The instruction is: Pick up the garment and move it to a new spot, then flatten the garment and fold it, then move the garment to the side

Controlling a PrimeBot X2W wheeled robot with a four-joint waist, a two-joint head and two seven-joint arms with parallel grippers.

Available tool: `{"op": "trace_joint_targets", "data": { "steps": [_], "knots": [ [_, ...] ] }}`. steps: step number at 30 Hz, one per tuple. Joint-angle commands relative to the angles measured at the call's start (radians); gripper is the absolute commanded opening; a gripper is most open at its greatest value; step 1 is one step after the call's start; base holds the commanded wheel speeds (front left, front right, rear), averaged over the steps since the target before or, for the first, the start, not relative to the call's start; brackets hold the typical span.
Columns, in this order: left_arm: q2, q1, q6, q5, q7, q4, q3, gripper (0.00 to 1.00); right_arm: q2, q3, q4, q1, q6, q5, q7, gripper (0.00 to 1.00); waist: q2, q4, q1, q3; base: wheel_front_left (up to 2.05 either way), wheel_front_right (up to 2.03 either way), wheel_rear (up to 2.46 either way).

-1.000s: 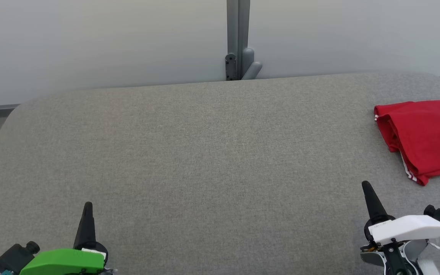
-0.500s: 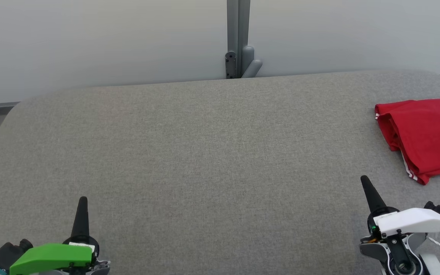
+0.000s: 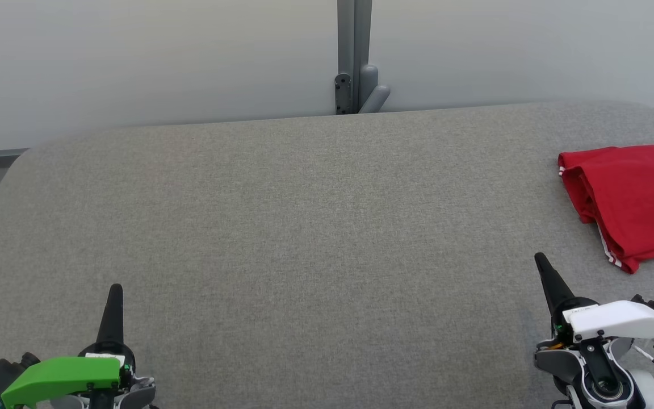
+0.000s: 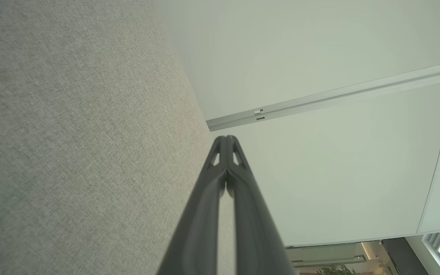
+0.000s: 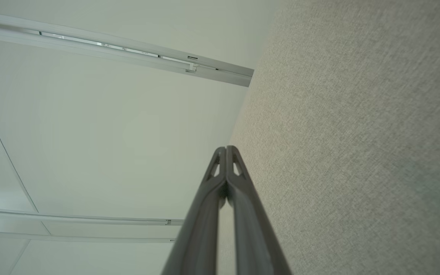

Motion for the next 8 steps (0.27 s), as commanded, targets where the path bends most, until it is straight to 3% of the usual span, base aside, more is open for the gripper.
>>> {"op": "trace_joint_targets", "data": {
  "steps": [1,8],
  "knots": [
    [0.002,-0.020,-0.009,-0.022,0.005,0.000,0.009,0.00,-0.002,-0.005,0.001,-0.021,0.001,0.023,0.007,0.00,0.0000,0.000,0.0000,0.000,0.00,0.00,0.00],
    [0.001,-0.031,-0.012,-0.075,0.019,0.005,0.021,0.00,0.000,-0.012,0.013,-0.033,0.000,0.079,0.025,0.00,0.0000,0.000,0.0000,0.004,0.00,0.00,0.00]
  ]
}}
